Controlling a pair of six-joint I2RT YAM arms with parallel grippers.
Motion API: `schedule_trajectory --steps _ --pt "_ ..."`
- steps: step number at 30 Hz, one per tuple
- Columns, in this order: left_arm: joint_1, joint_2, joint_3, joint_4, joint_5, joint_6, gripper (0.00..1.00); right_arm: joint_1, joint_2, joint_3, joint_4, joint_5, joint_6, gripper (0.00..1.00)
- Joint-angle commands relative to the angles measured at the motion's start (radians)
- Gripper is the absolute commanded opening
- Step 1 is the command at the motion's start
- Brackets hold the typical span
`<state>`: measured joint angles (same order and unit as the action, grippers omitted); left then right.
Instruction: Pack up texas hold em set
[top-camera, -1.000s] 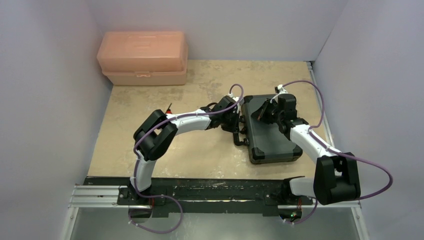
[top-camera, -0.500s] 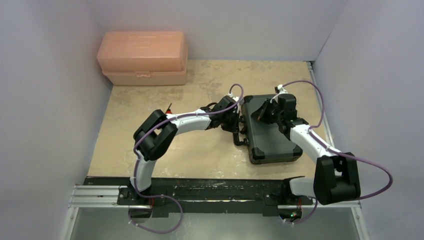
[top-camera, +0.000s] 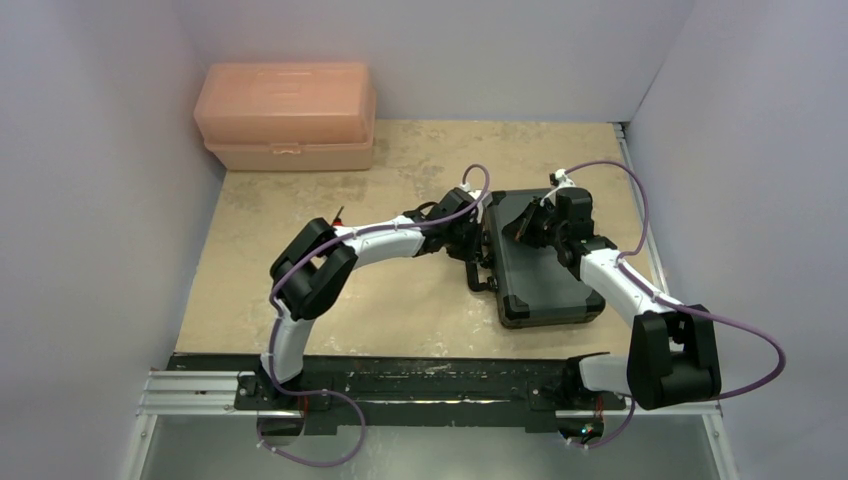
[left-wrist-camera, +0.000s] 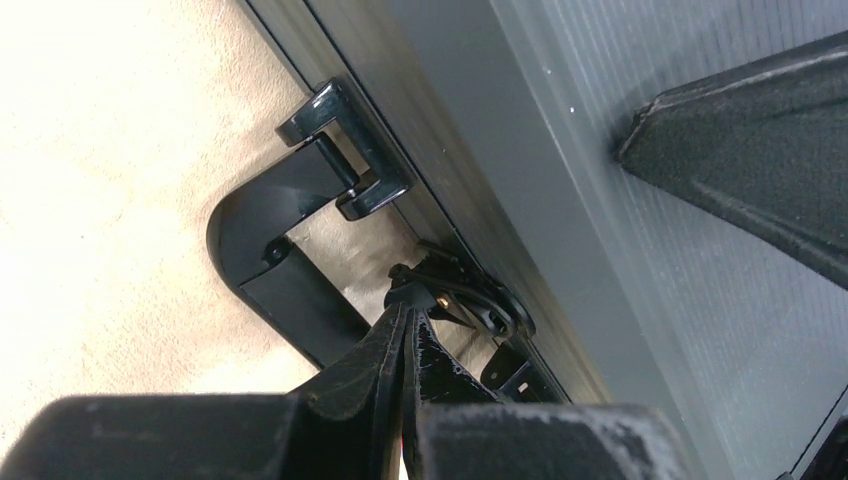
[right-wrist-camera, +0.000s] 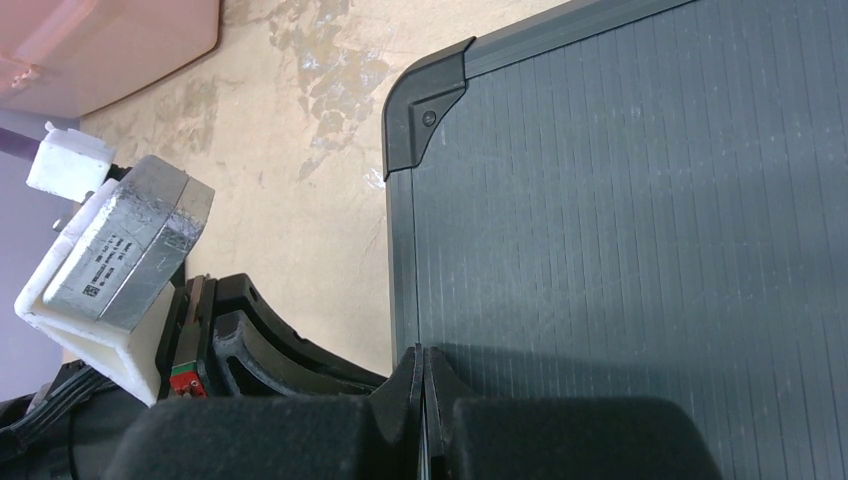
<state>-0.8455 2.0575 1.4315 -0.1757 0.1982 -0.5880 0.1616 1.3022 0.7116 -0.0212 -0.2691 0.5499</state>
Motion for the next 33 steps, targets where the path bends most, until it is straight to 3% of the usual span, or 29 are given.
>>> schedule_trajectory --steps 1,33 --pt "-0.004 0.016 0.044 0.009 0.013 -0.01 0.0 -0.001 0.06 -0.067 -0.226 0.094 -0.039 0.0" --pt "-0.023 0.094 0.1 -0.031 0.007 -0.031 0.0 -0.001 0.072 -0.066 -0.219 0.085 -0.041 0.0"
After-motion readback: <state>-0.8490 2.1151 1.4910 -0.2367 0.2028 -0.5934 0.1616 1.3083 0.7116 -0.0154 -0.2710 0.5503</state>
